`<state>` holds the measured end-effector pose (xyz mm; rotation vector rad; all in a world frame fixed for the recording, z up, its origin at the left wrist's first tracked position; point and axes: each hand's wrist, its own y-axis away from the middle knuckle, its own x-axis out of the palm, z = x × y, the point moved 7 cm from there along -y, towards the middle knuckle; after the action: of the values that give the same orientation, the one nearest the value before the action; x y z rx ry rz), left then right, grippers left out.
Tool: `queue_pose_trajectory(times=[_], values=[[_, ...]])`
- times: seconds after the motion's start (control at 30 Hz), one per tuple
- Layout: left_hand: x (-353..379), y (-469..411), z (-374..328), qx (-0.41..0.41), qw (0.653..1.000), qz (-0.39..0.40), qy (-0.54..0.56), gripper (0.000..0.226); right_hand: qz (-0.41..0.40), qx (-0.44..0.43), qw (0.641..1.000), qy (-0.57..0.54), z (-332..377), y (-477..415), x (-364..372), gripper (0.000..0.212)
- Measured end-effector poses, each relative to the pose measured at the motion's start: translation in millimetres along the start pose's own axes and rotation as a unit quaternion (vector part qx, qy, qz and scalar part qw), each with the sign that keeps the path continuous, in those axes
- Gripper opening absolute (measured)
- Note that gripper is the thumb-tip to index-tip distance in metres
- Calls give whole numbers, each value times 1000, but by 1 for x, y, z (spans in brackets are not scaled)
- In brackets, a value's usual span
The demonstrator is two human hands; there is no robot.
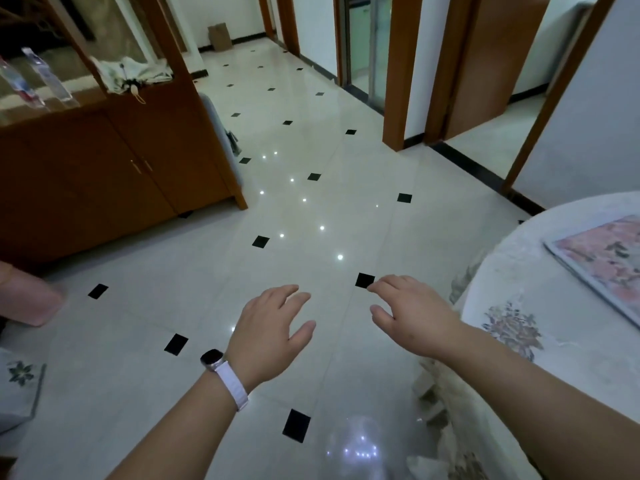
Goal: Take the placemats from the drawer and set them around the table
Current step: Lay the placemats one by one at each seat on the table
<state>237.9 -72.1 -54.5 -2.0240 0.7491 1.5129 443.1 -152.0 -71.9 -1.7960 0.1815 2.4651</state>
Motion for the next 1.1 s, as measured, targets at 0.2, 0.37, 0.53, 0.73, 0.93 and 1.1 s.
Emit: queue_pose_trajectory(times=[0.2, 0.37, 0.53, 0.73, 0.93, 1.1], values=[[12, -81, 13, 40, 999, 10, 1, 51, -7, 43, 999, 4, -43, -53, -11, 43], [29, -159, 43, 71, 997, 21, 17, 54, -5, 82, 997, 12, -64, -115, -8, 43], [38, -259, 93, 107, 993, 34, 37, 49, -10, 138, 990, 29, -81, -196, -15, 47], [26, -378, 132, 163, 984, 52, 49, 53, -20, 184, 981, 61, -93, -284, -34, 46], [32, -459, 125, 239, 967, 71, 44, 51, -36, 231, 971, 51, -105, -332, -38, 44], [47, -512, 104, 275, 956, 81, 58, 49, -43, 284, 957, 49, -147, -352, -50, 46]])
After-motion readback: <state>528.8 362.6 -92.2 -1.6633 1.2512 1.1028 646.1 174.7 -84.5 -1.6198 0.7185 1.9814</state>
